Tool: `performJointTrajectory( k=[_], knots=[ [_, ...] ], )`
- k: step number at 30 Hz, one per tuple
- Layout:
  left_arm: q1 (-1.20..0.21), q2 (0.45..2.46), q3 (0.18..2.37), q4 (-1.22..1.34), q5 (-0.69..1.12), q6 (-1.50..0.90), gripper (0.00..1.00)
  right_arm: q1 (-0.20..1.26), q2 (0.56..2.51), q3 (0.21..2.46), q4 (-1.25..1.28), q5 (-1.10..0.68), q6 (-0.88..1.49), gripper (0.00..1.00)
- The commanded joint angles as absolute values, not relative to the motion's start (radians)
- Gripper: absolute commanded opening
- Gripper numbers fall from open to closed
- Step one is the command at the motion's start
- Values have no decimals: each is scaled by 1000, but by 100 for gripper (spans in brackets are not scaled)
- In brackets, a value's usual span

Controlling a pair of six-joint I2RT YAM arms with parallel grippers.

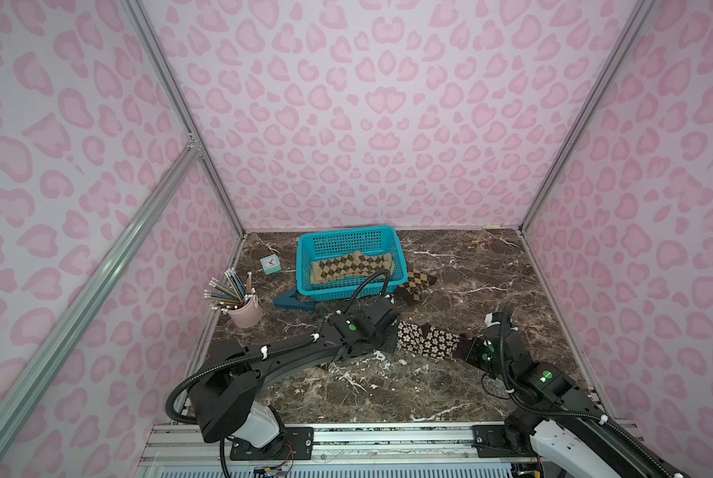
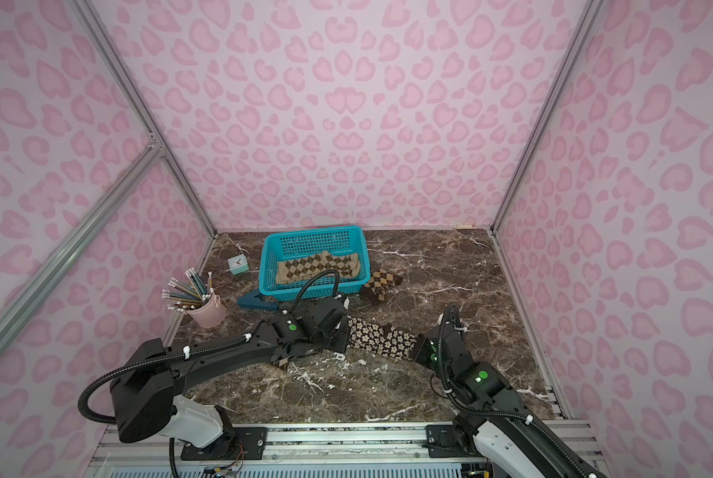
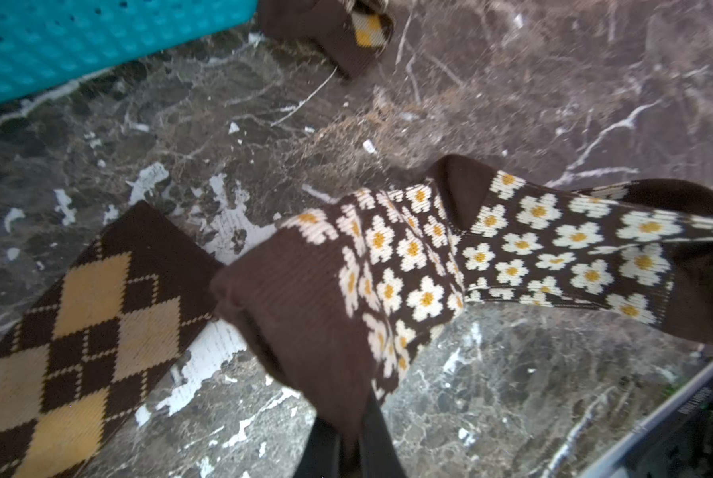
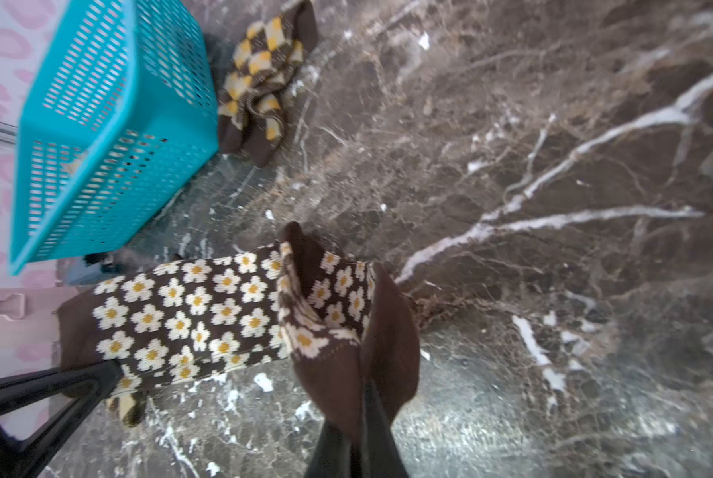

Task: Place the socks together as a pair
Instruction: Pick up a pair of socks from the center of the board.

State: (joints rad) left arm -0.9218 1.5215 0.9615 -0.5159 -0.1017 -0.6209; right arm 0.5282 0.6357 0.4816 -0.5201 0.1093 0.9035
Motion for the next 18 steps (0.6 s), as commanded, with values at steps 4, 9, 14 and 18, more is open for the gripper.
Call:
performJointTrajectory(
  k=[4, 9, 14, 18],
  knots=[
    [-921, 1446, 1074, -596, -147, -587, 4, 526, 631, 641, -564, 97, 854, 0],
    [-877, 1393, 1163, -669, -171, -552, 4, 527, 713, 778, -522, 34, 797, 0],
    [-720, 1338, 1220, -738, -163, -482, 4, 539, 924, 926, -417, -56, 719, 0],
    [-564, 1315, 1278, -776, -126, -412, 4, 543, 1105, 1073, -325, -114, 666, 0]
  ],
)
